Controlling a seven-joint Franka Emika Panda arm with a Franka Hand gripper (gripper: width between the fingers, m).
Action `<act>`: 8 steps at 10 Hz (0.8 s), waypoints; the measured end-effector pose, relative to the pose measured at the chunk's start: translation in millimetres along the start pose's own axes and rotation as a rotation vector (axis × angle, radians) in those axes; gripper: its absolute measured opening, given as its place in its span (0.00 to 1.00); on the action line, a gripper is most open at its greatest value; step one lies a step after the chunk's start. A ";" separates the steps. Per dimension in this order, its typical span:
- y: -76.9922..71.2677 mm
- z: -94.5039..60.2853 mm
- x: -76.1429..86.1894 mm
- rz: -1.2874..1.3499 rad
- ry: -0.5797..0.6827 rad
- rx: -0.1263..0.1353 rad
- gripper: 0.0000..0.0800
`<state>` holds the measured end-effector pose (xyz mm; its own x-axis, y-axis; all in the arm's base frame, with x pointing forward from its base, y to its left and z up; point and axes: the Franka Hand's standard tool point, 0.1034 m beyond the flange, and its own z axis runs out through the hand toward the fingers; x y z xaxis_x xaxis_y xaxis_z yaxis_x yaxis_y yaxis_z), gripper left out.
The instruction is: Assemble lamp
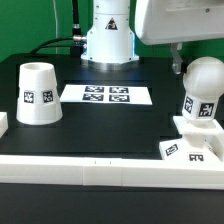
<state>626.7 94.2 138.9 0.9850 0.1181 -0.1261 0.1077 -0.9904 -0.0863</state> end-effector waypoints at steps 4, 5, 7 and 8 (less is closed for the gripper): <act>2.4 10.4 4.8 -0.006 0.030 -0.005 0.87; 4.0 13.1 6.6 -0.004 0.037 -0.005 0.87; 6.0 16.0 7.2 -0.003 0.045 -0.006 0.72; 7.3 15.9 7.1 -0.003 0.045 -0.006 0.72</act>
Offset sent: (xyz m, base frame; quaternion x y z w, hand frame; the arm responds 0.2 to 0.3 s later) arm 0.0085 -0.0115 -0.0049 -0.0293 0.0219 -0.0296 0.9989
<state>632.4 89.0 121.6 0.9897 0.1177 -0.0817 0.1111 -0.9905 -0.0809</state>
